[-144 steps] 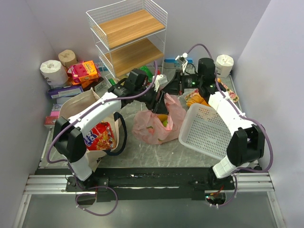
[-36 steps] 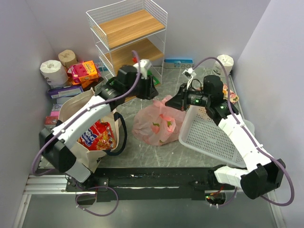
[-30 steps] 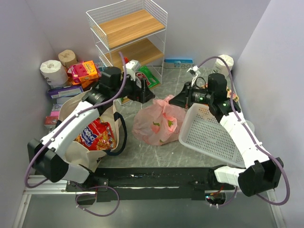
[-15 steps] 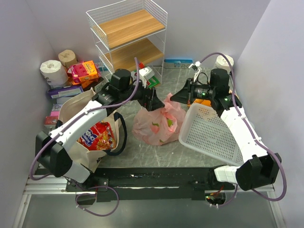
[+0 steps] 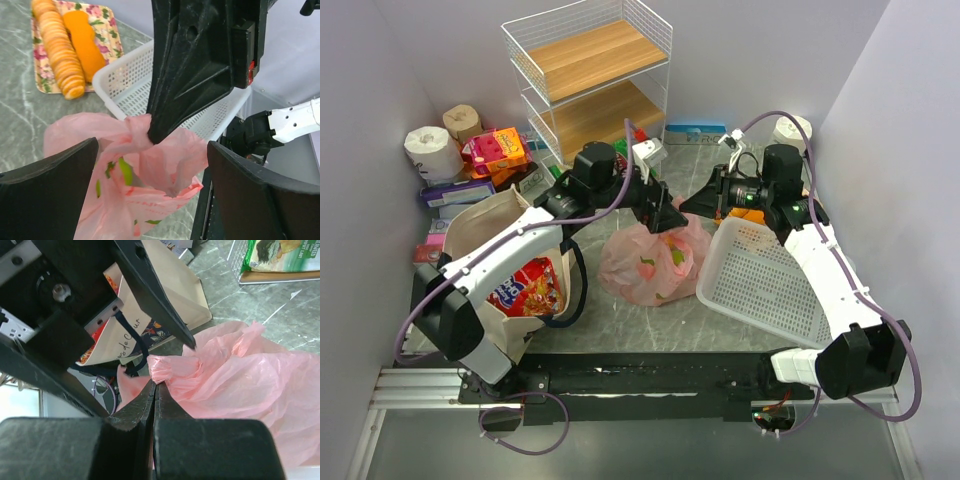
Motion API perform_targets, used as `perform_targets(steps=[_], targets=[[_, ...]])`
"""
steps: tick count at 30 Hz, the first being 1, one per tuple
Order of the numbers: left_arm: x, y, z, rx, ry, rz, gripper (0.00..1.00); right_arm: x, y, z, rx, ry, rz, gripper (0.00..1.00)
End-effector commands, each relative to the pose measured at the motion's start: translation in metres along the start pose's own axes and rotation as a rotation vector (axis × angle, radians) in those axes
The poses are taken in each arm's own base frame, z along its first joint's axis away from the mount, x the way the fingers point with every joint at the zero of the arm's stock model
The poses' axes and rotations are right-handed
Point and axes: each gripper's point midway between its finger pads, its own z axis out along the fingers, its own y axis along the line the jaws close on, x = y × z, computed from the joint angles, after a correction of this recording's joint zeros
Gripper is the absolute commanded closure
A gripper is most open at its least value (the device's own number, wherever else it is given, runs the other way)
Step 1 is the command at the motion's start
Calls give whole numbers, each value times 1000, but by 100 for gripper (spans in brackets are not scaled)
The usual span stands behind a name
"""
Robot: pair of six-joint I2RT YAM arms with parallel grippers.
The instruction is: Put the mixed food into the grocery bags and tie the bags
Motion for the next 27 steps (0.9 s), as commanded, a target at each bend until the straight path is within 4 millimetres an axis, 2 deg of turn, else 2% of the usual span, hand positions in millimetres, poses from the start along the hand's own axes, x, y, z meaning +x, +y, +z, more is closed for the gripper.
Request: perform_targets(steps=[1,3,8,21,27], targets=[[-16,-12,7,50,-24,26,4,-18,9,-5,-22,-35,-56,100],[-15,-15,9,54,-15,35,4,-18,9,-4,-24,-35,-53,100],[1,-15,14,65,60,20,4,-18,7,-5,-18,-40,-50,100],[0,-29,10,102,54,-43,4,-20,1,-3,-24,-27,-29,100],[-10,-36,6,116,38,-54,4,-23,1,-2,-20,-30,-32,100]])
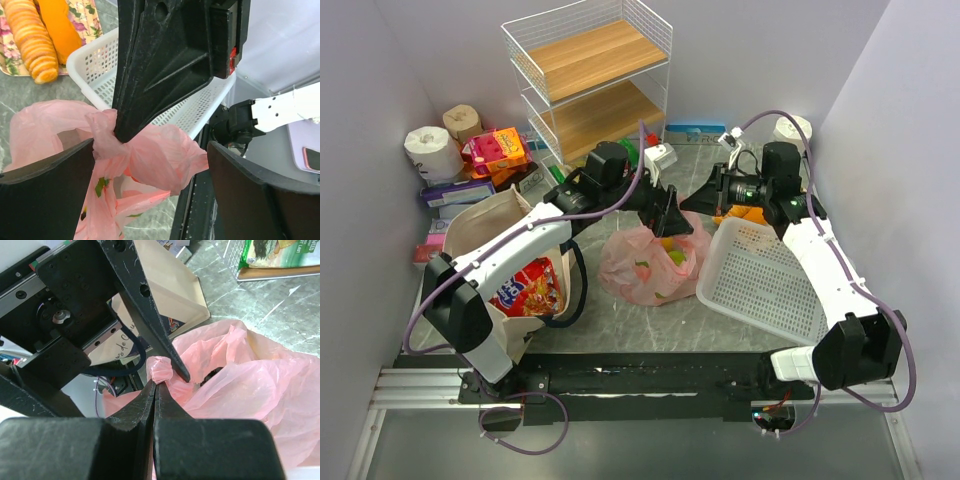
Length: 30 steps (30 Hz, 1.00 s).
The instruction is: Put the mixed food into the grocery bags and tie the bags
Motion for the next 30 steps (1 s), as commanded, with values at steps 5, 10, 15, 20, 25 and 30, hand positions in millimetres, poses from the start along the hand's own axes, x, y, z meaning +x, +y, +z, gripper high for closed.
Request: perform_targets(steps=[5,10,15,20,25,30], targets=[[-19,-23,-11,44,-41,15,4,-21,12,-6,-8,-41,-64,100],[-2,-15,-3,13,20,17,4,-20,10,-6,-2,-36,-63,100],[4,-5,0,-23,44,17,7,-22,9,-7,12,-43,-71,100],[3,3,3,-59,44,10,43,-27,10,-11,26,-67,-70,100],[6,16,4,-116,57,8,79,-31,7,-20,47,-86,-69,100],[4,30,1,-169,47,-16,99,-31,12,-29,60,-103,-84,100]])
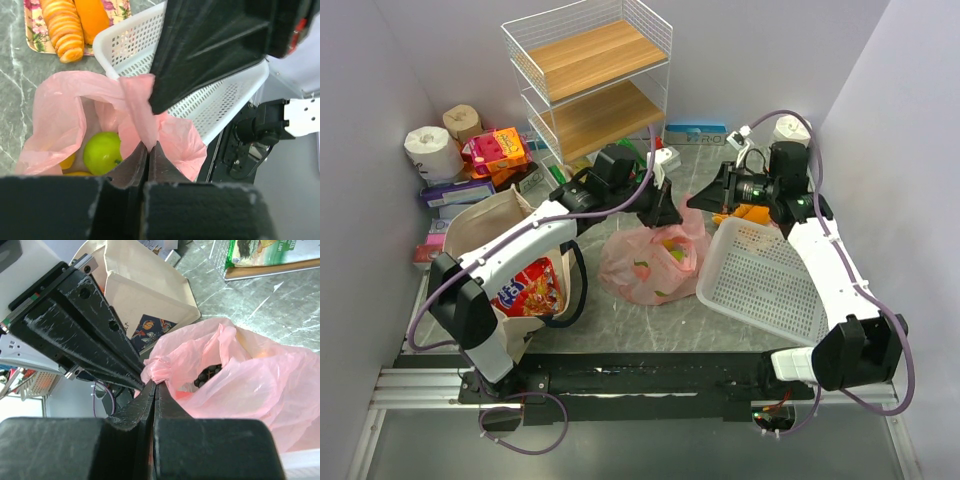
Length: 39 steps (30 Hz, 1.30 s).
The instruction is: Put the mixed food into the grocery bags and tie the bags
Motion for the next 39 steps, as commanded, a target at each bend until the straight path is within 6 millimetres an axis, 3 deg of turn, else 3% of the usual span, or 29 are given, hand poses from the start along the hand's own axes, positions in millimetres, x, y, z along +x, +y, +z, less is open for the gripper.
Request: perform_targets(steps=[1,6,11,15,20,22,28,30,34,39], targets=[[-11,11,-6,-43,-24,-13,99,-26,23,-20,14,-90,-106,100],[-18,20,-19,-23,-84,-108,99,-17,37,-28,-8,-97,-135,100],[-8,25,-13,-4,-61,-191,99,6,54,-28,-63,-62,-182,100],[-1,26,-10,18,-33,-212,99,24,44,-21,-39,-26,-135,100],[5,23,-16,42,-16,-196,84,26,30,-18,25,-46,-103,100],[7,20,-18,53,-12,-192,68,24,29,-19,31,-49,-98,100],[8,18,-24,46,-24,-177,51,15,25,-18,63,-65,-99,100],[7,18,-25,44,-27,-175,53,14,25,-19,66,-62,-102,100],[-2,17,-30,27,-63,-160,68,15,23,-19,78,-55,-105,100],[-19,15,-38,8,-138,-136,67,12,24,-21,85,-54,-116,100]])
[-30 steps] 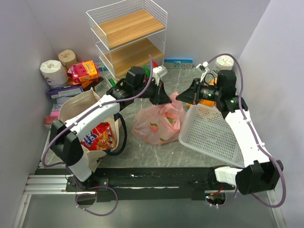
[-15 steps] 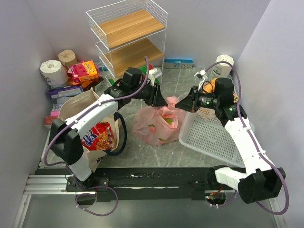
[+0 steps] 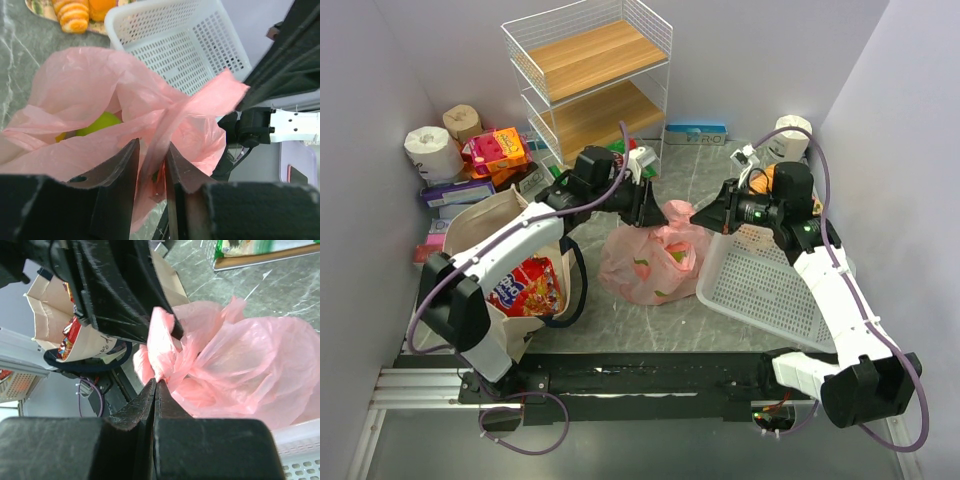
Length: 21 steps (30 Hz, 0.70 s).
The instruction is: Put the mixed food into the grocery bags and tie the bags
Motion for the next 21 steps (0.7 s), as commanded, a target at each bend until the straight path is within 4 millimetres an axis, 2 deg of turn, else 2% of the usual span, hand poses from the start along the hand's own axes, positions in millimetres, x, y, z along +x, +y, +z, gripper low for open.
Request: perform_targets(steps=[1,8,9,11,12,14,15,19,20,21], targets=[[-36,-22,-21,13,-142,82,66,-19,8,-5,2,-34,-59,100],[-37,-25,-21,37,-127,74,67,-21,9,-6,1,-36,-65,100],[-38,-27,-22,38,-126,78,61,-21,9,-6,-2,-34,-64,100],[-36,-25,-25,11,-117,80,55,-22,9,-6,0,-36,-65,100],[-37,-24,-27,-3,-123,84,43,-22,9,-6,0,-36,-67,100],[-46,-30,-38,-27,-176,114,29,-23,9,-6,0,-39,-67,100],[-48,-24,-42,-79,-204,114,22,-23,8,-5,3,-40,-67,100],[-58,-33,-57,-159,-272,133,24,-23,8,-5,1,-42,-66,100],[-56,-36,-56,-159,-270,118,26,-23,8,-5,0,-39,-64,100],[-54,-37,-56,-158,-264,100,33,-23,9,-5,0,-40,-65,100]])
